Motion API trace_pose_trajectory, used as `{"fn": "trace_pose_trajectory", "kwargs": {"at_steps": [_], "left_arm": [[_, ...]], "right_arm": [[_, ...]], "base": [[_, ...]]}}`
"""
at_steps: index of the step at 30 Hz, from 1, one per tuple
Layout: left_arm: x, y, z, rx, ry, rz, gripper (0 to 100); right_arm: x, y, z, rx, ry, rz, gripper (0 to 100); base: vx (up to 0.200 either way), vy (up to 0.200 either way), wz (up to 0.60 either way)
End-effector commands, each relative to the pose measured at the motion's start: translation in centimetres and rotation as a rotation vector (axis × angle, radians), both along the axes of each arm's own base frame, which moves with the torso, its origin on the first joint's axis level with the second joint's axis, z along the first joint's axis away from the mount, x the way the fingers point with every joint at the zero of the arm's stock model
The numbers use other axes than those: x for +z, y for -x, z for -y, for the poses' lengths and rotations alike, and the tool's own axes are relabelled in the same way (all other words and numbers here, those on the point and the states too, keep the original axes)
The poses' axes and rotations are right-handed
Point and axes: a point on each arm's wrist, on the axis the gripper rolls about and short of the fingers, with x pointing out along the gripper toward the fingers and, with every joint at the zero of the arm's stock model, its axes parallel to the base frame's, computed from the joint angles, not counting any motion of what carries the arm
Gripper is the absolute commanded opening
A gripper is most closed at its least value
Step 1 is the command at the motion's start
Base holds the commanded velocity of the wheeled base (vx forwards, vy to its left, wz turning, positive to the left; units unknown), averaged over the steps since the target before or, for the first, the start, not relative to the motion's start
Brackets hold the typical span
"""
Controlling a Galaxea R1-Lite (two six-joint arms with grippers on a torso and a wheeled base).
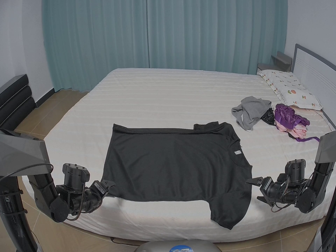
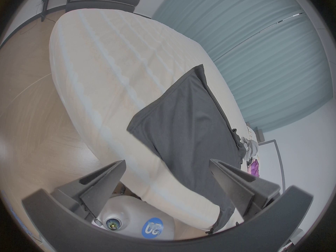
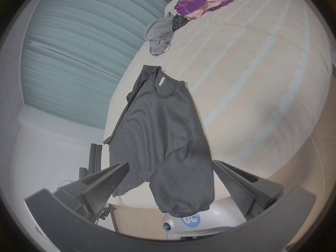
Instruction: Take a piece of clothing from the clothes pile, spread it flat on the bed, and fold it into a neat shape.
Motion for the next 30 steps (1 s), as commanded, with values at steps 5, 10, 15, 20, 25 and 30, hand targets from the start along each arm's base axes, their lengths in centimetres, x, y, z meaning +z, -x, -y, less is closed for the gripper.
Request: {"fn": "trace_pose_trajectory", "kwargs": {"at_steps": [5,10,15,20,25,30], "left_arm": [[-1.4,-1.0,-1.0,-0.012,-0.069,-0.017,100],[-2.2,-2.3,-1.2,-0.005,-0.088,-0.010,100],[-3.1,-3.3,-1.1,-0.063,-0.161,0.002,100],[-3.5,-3.5,-1.2,-0.081,-0.205,0.003,100],[-4.0,-4.6,-1.0,-0.091,-0.224,0.023,100],[-4.1,-4.8,-1.0,-0.104,-0.239,0.025,100]], "right_arm": [[-0.1,0.0,0.0,0.002,0.001,-0.002,100],[-0.1,-0.1,-0.2,0.010,0.003,-0.001,100],[-0.1,-0.1,-0.2,0.010,0.002,0.002,100],[-0.1,-0.2,-0.3,0.011,0.002,0.005,100],[0.0,-0.2,-0.3,0.011,0.002,0.006,100],[0.0,-0.2,-0.3,0.010,0.000,0.007,100]], "base": [[0.000,0.000,0.00],[0.000,0.000,0.00],[0.000,0.000,0.00],[0.000,0.000,0.00],[0.000,0.000,0.00],[0.000,0.000,0.00]]}}
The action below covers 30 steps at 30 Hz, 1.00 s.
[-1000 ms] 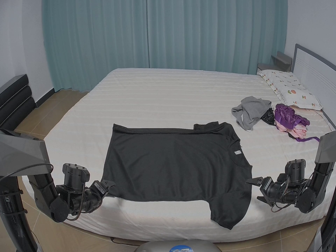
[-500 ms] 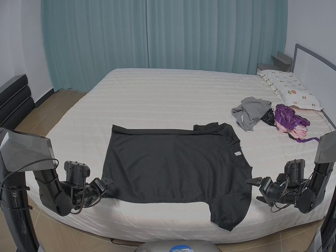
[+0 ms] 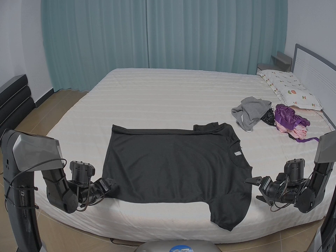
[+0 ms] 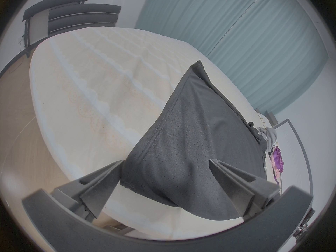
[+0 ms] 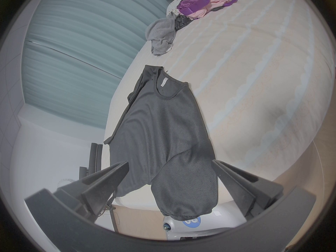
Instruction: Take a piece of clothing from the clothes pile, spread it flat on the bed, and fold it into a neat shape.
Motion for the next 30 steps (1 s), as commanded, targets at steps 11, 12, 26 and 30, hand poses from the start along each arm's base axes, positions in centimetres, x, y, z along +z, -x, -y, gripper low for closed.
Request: {"fn": "trace_pose_trajectory", "kwargs": {"at_steps": [11,12,26,30], "left_arm": [[-0.6,0.6,-0.4,0.006,-0.012,-0.034,0],[-0.6,0.8,-0.7,0.015,-0.013,-0.042,0],[1.0,2.2,-2.2,0.059,-0.001,-0.036,0],[1.2,2.2,-2.8,0.079,-0.002,-0.031,0]], "right_arm": [[-0.1,0.0,0.0,-0.001,0.003,-0.002,100],[-0.1,0.1,0.0,0.001,0.006,-0.003,100],[-1.3,0.0,-0.3,0.041,0.055,-0.026,100],[-2.1,-0.2,-0.1,0.052,0.089,-0.039,100]], "base": [[0.000,0.000,0.00],[0.000,0.000,0.00],[0.000,0.000,0.00],[0.000,0.000,0.00]]}}
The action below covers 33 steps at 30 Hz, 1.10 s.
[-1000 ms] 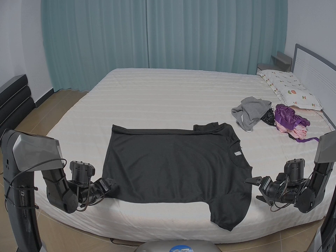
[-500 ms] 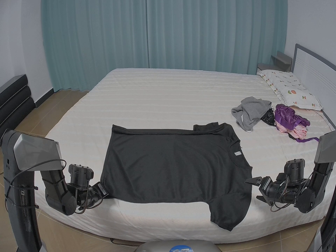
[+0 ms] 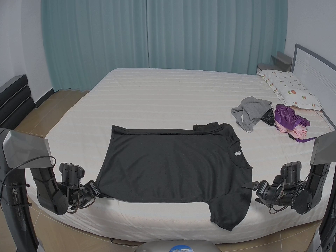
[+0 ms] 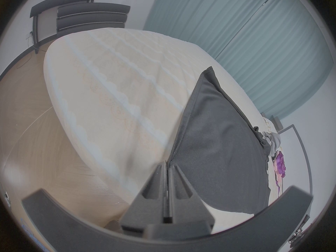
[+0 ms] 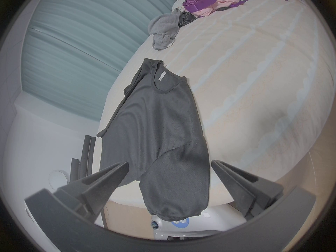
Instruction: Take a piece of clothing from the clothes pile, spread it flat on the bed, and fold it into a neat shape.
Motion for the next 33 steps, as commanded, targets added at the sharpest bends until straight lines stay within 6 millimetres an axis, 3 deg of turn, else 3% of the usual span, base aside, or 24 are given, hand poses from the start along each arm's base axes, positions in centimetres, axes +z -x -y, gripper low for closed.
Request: {"fn": "trace_pose_trajectory", "kwargs": {"at_steps": [1,14,15,21,30,33], "left_arm": [[0.3,0.0,-0.4,0.015,0.000,0.008,0],[0.4,0.2,-0.9,0.028,0.006,0.008,0],[0.5,0.2,-0.9,0.028,0.006,0.009,0],[0.2,0.2,-1.0,0.030,0.007,0.002,0],[0.2,0.2,-1.0,0.031,0.005,0.000,0],[0.1,0.2,-1.0,0.032,0.008,-0.003,0]], "right_arm": [[-1.1,-0.2,0.2,0.003,0.020,-0.028,100],[-3.0,-3.5,0.2,-0.040,0.119,0.013,100],[-3.1,-3.7,0.2,-0.040,0.119,0.013,0],[-3.9,-4.2,0.2,-0.030,0.136,0.005,0],[-3.1,-5.6,1.3,-0.071,0.128,0.071,0],[-2.4,-7.0,1.5,-0.084,0.123,0.127,0]], "base": [[0.000,0.000,0.00],[0.000,0.000,0.00],[0.000,0.000,0.00],[0.000,0.000,0.00],[0.000,0.000,0.00],[0.000,0.000,0.00]]}}
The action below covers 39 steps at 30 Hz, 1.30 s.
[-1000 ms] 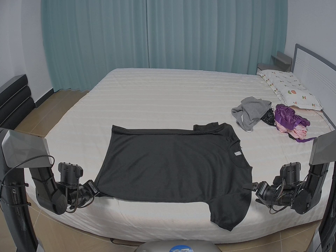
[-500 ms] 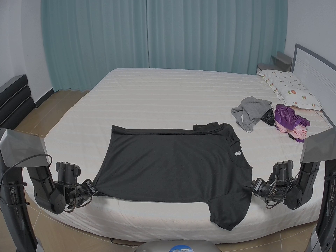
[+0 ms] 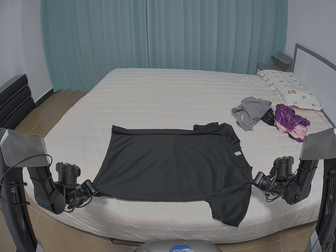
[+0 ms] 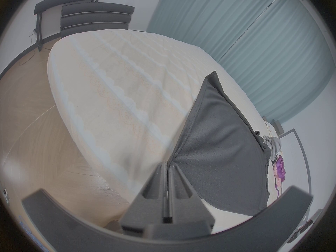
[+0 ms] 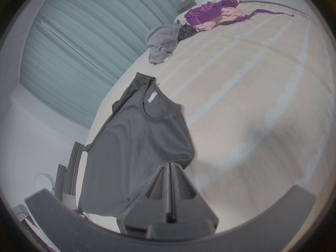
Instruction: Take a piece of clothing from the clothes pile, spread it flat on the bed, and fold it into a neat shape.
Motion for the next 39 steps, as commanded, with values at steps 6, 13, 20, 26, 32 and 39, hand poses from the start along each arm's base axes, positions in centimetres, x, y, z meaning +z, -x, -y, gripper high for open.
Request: {"fn": "trace_pose_trajectory", "kwargs": {"at_steps": [6,13,20,26,32,39], "left_arm": [[-0.2,-0.1,0.0,0.000,0.003,-0.002,0],[-0.6,-0.2,-0.1,0.002,0.003,-0.015,0],[-0.6,-0.1,-0.1,0.002,0.003,-0.015,0],[-0.6,-0.1,-0.1,0.002,0.003,-0.015,0],[-0.6,-0.1,-0.1,0.002,0.002,-0.018,0],[-0.6,-0.1,-0.1,0.002,0.002,-0.016,0]], "right_arm": [[0.7,-2.6,-0.3,0.007,-0.007,0.091,0],[0.0,-2.4,-0.5,0.052,0.026,0.077,100],[1.1,-1.6,0.1,0.067,0.036,0.122,100],[1.4,1.7,0.8,0.203,0.035,0.127,100],[-0.4,5.0,0.6,0.349,0.046,0.061,100],[-1.5,5.2,0.3,0.394,0.064,0.042,100]], "base": [[0.000,0.000,0.00],[0.000,0.000,0.00],[0.000,0.000,0.00],[0.000,0.000,0.00],[0.000,0.000,0.00],[0.000,0.000,0.00]]}}
